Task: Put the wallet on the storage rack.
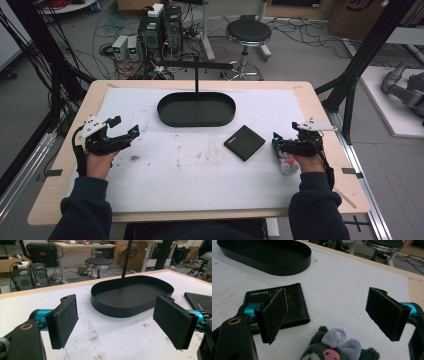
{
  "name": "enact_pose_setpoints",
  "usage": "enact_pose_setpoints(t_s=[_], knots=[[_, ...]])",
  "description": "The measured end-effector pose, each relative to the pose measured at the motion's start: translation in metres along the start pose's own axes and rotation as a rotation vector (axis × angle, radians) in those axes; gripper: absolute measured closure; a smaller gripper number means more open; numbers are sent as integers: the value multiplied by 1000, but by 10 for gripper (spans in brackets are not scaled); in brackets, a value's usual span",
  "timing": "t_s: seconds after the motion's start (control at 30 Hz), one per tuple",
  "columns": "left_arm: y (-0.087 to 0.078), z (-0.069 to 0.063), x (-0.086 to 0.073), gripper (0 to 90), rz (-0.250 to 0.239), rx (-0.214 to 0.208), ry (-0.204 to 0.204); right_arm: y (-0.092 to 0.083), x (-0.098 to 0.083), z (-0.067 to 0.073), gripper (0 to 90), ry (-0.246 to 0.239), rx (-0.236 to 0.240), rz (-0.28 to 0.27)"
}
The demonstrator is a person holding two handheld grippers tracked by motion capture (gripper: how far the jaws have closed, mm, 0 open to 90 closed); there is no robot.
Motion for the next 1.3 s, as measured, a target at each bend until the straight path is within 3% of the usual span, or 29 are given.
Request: enact_pose_setpoints(t_s=[0.3, 0.63, 0.83, 0.97, 1.13, 1.3], knots=[[-2, 2, 0, 197, -4, 8, -12, 2, -1, 1, 179, -5, 15, 8], [-4, 3, -2, 200, -2, 9, -6, 15, -1, 19, 231, -41, 72, 45], [-3, 2, -5, 203, 6, 10, -8, 25, 2, 30, 228, -26, 114, 63], [-1, 0, -7, 206, 13, 6, -2, 32, 2, 36, 237, -23, 136, 97], [1, 2, -9, 206, 23, 4, -5, 55, 5, 40, 241, -34, 140, 182], [0, 0, -8, 208, 24, -3, -1, 70, 6, 56, 241, -39, 167, 230]])
Point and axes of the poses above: each handheld gripper's, and its own axes: y roughly forward along the jaws, x roughly out of its top, z roughly to its left, the point moved 10 cm from there along y, roughly forward along the jaws, and after that the axes turned 2 degrees about x, right-handed, at the moved point
